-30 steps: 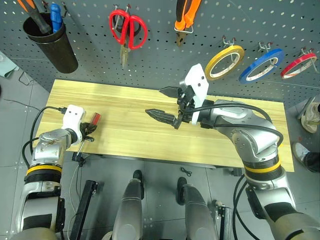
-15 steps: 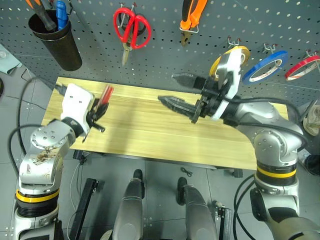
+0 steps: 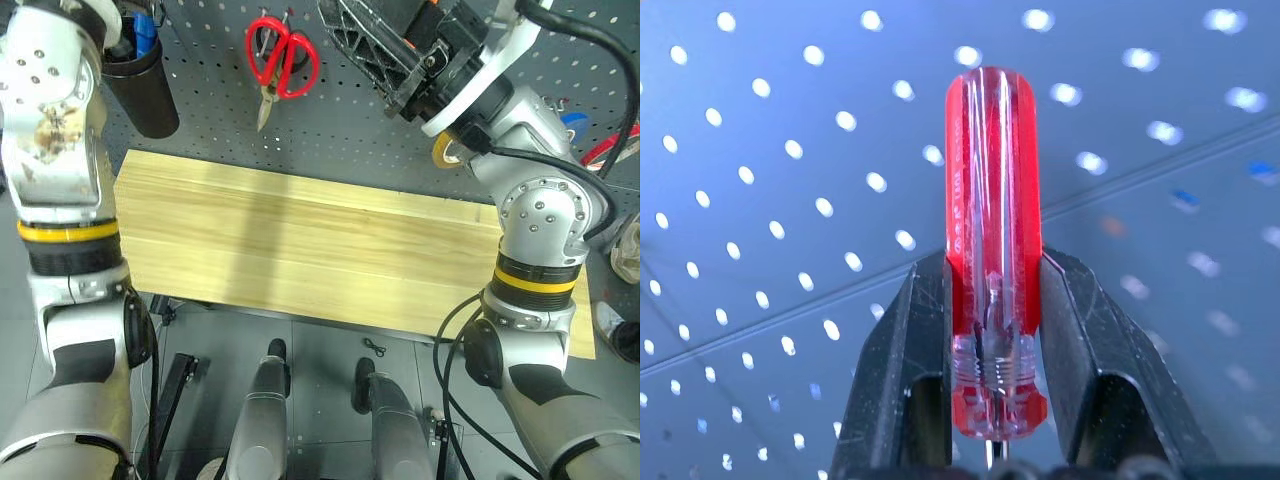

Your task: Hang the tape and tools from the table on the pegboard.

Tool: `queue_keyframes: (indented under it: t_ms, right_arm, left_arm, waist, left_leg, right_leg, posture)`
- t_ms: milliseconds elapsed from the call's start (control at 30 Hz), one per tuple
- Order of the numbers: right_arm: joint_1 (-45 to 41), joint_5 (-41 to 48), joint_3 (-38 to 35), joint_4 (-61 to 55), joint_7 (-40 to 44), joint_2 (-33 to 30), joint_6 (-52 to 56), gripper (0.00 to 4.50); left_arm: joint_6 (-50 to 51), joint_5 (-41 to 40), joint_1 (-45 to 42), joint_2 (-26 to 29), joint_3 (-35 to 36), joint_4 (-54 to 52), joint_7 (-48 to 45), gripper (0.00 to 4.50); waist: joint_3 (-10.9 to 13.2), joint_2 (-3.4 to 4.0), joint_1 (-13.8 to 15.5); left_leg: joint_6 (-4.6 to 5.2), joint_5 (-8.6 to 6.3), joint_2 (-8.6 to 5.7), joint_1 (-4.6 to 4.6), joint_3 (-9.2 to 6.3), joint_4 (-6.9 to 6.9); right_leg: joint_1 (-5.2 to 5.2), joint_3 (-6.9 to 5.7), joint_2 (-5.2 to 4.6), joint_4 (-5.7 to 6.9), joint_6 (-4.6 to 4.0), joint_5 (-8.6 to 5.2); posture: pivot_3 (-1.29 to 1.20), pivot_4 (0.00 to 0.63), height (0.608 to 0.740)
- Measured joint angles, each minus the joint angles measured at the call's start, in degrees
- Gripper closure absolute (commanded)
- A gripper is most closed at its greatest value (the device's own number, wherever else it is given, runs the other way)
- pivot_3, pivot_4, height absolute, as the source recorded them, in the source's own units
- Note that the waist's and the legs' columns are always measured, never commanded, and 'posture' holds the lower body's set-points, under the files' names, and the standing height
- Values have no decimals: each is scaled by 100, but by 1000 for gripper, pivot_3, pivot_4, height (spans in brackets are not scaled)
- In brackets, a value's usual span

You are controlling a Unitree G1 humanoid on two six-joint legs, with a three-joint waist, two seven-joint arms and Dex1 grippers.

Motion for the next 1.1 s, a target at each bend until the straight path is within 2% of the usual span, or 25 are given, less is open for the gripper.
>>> queue_keyframes:
  t_ms: [167, 267, 333, 367, 533, 700, 800, 967, 1033, 1100]
  right_arm:
    - [-6, -94, 13, 11, -44, -28, -89, 0]
    - [-6, -131, 18, 12, -58, -92, -90, 0]
    - [-5, -194, 37, 11, -84, -117, -89, 0]
    - [-5, -236, 54, 11, -92, -119, -90, 0]
    - [25, -293, 128, 10, -96, -127, -90, 0]
    - [231, -346, 194, -6, -77, -217, -90, 0]
    - [538, -413, 205, -53, 22, -405, -104, 0]
    - [1358, -562, 352, -354, 400, -845, -130, 0]
    - [1926, -660, 622, -762, 557, -1192, -49, 0]
    - [2316, -770, 779, -963, 548, -1356, 84, 0]
  left_arm:
    - [-929, 23, -441, -187, 46, 1277, 189, 3799]
    - [-1277, 34, -444, -240, 67, 1634, 266, 3799]
    - [-1303, -94, -386, -325, 193, 1730, 283, 2756]
    - [-1298, -152, -328, -359, 234, 1768, 286, 2519]
    - [-1190, -315, -81, -446, 316, 1679, 291, 86]
    - [-652, -607, 122, -431, 494, 697, 280, 32]
    - [13, -929, 300, -332, 666, -41, 179, 32]
    - [1820, -2273, 470, -122, 910, -1299, -615, 32]
    - [3012, -3211, 1405, 217, 668, -2311, -1353, 32]
    - [3729, -3727, 2272, 311, 291, -2940, -1814, 32]
  waist:
    - [-3, -2, -2]
    - [-4, -3, -12]
    - [-5, -3, -34]
    - [-6, -4, -40]
    - [-8, -7, -70]
    - [-50, -17, -75]
    - [-89, -38, -70]
    - [-125, -40, -44]
    - [-205, -37, -69]
    - [-211, -39, -78]
  left_leg:
    - [-6, 4, 0, 0, 0, 0]
    - [-18, 11, 0, 1, -1, 0]
    - [-22, 15, 0, 3, -2, 1]
    - [-23, 17, 0, 3, -3, 3]
    - [-22, 24, 1, 1, -8, 4]
    - [-29, 28, 0, 1, -8, 1]
    - [-30, 29, 1, 2, -9, 0]
    - [-29, 29, -1, 8, -13, 15]
    - [-21, 22, -3, 25, -12, 12]
    - [-18, 20, -3, 49, -12, 8]
  right_leg:
    - [0, -1, -1, 3, 0, 1]
    - [0, -2, 0, 9, -2, 2]
    - [0, -2, -1, 9, -2, 3]
    - [0, -3, -1, 9, -3, 3]
    - [0, -5, 0, 20, -5, 13]
    - [2, -5, -1, 19, -5, 15]
    - [3, -7, 0, 22, -6, 15]
    - [13, -5, -2, 22, -4, 17]
    - [32, 2, -6, 25, 1, 15]
    - [53, 0, -4, 17, 0, 15]
  posture:
    - [172, 339, 740]
    - [158, 341, 740]
    - [159, 344, 740]
    - [159, 344, 740]
    - [180, 333, 740]
    - [216, 322, 740]
    - [233, 323, 740]
    - [238, 327, 740]
    - [229, 328, 740]
    - [214, 337, 740]
